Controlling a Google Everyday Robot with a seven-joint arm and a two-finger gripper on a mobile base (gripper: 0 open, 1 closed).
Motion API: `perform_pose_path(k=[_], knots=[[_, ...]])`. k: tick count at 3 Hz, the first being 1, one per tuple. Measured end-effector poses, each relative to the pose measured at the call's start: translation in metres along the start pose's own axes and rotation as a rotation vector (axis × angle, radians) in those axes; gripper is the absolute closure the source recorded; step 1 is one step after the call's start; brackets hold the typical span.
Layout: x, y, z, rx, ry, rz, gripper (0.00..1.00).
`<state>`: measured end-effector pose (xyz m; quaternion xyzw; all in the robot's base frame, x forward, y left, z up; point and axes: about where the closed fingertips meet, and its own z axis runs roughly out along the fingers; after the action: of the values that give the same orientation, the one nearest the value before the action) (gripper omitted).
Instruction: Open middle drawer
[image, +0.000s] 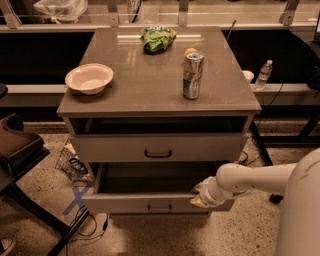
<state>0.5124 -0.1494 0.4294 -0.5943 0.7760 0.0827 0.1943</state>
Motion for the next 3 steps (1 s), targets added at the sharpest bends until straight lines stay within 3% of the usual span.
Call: perform_pose_path(k=[2,3], knots=[[0.0000,0.0001,0.0001,0.000,0.000,0.000,0.35],[-0.0002,0.0001,-0.0003,0.000,0.000,0.000,0.04]])
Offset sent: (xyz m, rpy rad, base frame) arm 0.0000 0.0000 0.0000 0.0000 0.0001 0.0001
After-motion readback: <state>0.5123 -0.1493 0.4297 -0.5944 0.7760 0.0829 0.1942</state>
